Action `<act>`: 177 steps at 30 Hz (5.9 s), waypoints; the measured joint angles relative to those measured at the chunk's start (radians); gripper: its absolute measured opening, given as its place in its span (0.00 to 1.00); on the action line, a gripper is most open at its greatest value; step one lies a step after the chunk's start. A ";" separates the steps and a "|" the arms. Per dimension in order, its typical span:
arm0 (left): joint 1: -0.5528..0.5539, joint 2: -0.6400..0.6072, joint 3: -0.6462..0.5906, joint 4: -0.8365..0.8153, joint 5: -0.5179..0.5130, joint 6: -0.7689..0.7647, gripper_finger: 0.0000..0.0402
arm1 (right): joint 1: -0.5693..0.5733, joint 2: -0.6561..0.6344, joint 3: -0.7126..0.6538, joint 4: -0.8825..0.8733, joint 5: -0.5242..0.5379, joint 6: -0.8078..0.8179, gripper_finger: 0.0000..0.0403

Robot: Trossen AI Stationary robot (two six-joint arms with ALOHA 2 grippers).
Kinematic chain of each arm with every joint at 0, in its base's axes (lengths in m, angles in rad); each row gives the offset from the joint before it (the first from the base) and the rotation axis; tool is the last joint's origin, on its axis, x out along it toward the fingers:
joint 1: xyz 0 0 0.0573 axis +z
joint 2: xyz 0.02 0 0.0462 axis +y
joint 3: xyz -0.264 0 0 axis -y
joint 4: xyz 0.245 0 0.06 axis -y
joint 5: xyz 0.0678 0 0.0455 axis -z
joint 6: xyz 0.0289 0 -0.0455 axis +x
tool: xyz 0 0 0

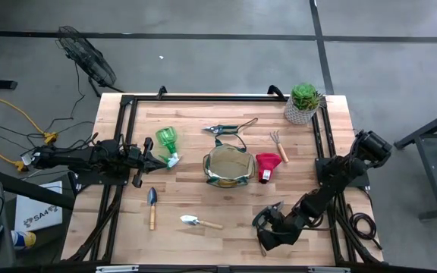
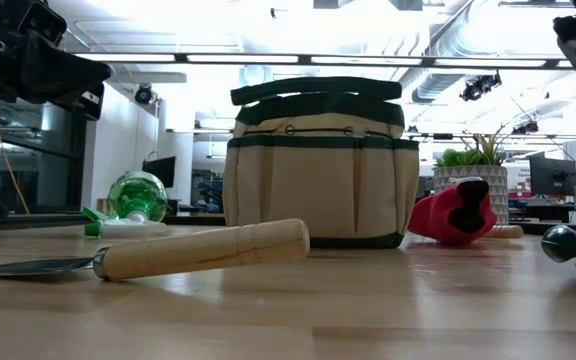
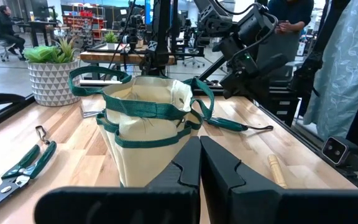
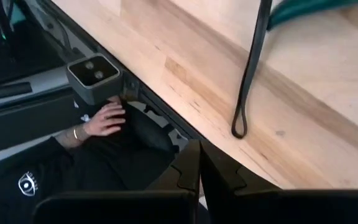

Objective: Pick & Place Garden tools in Gardening bag
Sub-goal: Put the bottom green shear scissors into the gardening bag

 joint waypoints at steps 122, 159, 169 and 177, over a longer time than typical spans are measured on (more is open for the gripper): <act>0.000 0.000 0.000 0.000 0.000 0.000 0.00 | -0.094 0.400 0.536 -0.778 0.077 -0.232 0.01; 0.000 0.000 0.000 0.000 0.000 0.000 0.00 | -0.092 -0.135 0.538 -1.040 0.643 -0.688 0.01; 0.000 0.000 0.000 0.000 0.000 0.000 0.00 | -0.092 -0.202 0.538 -1.036 0.630 -0.727 0.01; 0.000 0.000 0.000 0.000 0.000 0.000 0.00 | -0.091 -0.262 0.538 -1.035 0.627 -0.771 0.01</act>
